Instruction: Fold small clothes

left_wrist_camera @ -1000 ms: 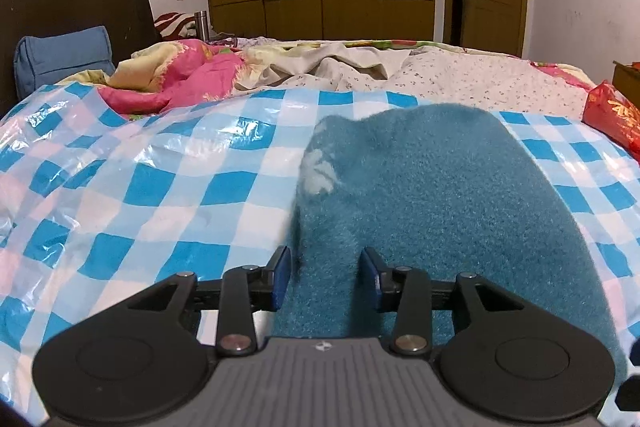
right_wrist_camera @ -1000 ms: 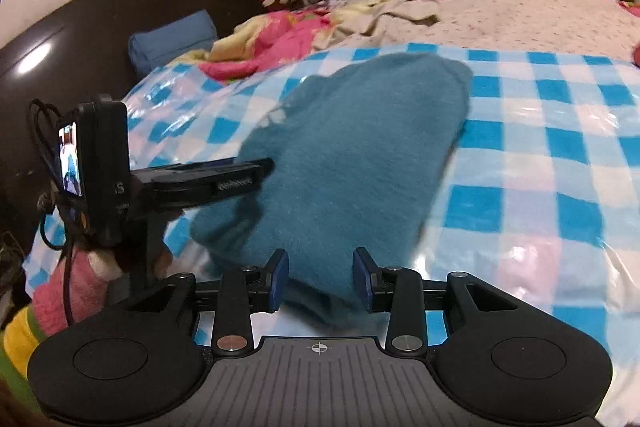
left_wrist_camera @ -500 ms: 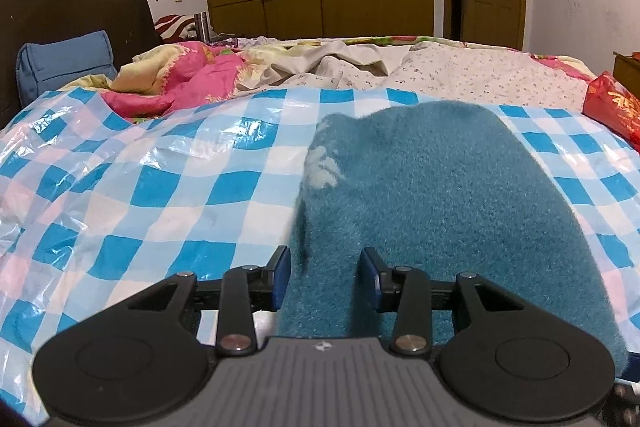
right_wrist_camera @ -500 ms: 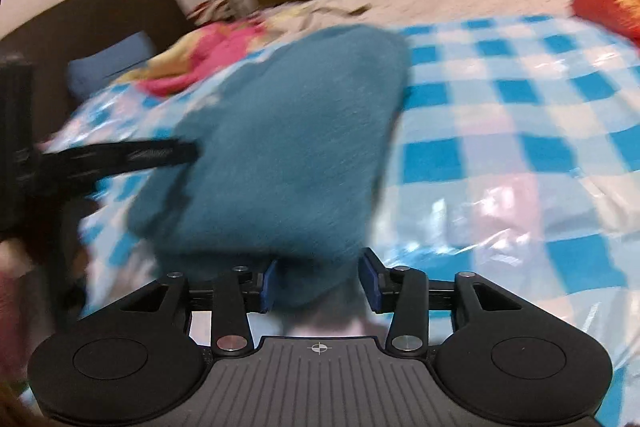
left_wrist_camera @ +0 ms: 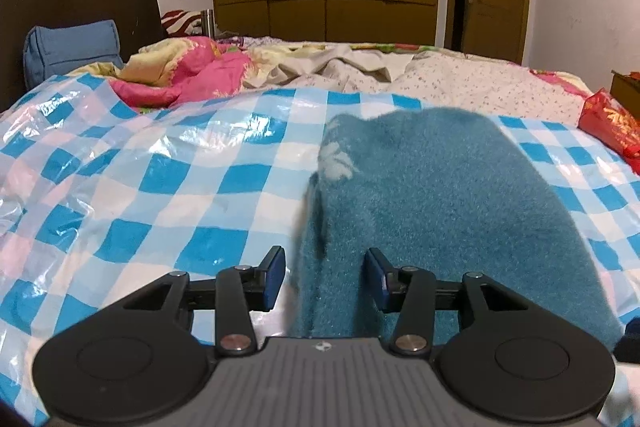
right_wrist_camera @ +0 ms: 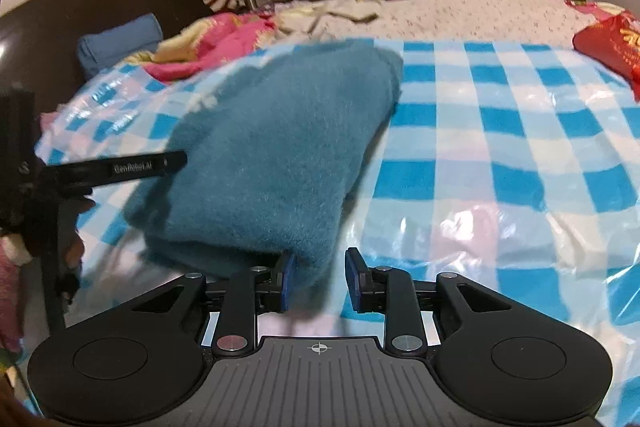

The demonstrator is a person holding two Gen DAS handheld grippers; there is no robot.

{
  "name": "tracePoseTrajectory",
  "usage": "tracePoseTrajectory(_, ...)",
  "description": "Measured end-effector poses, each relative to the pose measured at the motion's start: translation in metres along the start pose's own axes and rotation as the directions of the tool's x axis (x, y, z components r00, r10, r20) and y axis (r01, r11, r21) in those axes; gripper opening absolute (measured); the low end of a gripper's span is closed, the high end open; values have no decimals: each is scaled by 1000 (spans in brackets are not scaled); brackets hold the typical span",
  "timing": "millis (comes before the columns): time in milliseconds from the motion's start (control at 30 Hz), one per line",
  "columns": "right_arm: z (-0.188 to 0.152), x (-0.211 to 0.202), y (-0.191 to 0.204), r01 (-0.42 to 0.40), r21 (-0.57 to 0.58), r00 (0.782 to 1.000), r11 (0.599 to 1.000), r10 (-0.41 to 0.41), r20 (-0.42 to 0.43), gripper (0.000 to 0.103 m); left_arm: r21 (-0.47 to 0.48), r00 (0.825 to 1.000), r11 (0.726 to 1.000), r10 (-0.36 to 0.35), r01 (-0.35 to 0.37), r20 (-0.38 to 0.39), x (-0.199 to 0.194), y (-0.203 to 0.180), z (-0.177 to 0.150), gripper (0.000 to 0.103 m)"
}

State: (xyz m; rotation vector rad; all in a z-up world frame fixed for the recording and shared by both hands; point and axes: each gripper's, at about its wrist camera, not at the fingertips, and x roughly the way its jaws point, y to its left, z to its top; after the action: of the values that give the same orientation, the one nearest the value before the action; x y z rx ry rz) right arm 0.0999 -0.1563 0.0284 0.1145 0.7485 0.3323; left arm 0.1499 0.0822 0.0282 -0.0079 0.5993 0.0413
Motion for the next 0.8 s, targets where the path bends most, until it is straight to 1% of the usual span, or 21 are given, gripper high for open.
tracePoseTrajectory(133, 18, -6, -7, 1, 31, 999, 1000, -2, 52, 28, -14, 999, 1000, -15, 15, 32, -7, 1, 12, 55)
tracePoseTrajectory(233, 33, 1, -10, -11, 67, 997, 998, 6, 75, 29, 15, 999, 1000, -27, 26, 35, -6, -5, 18, 55)
tracePoseTrajectory(333, 44, 17, -7, -2, 64, 997, 998, -2, 76, 29, 50, 1000, 999, -18, 17, 18, 2, -12, 19, 55)
tracePoseTrajectory(467, 54, 44, -3, 14, 61, 998, 998, -18, 64, 29, 49, 999, 999, -8, 10, -33, 18, -12, 15, 56)
tracePoseTrajectory(500, 56, 51, -3, 15, 60, 998, 998, -19, 56, 31, 50, 999, 999, -9, 11, -40, 21, -12, 13, 56)
tracePoseTrajectory(567, 60, 62, -2, 24, 52, 999, 998, -27, 43, 38, 52, 999, 999, -7, 10, -50, 26, -11, 10, 56)
tracePoseTrajectory(667, 61, 67, -2, 30, 30, 999, 999, -31, 37, 41, 49, 998, 999, -20, 23, -61, 29, -9, 8, 56)
tracePoseTrajectory(800, 63, 57, -5, 29, 40, 998, 999, -31, 51, 41, 53, 998, 998, -28, 31, -62, 31, -9, 7, 57)
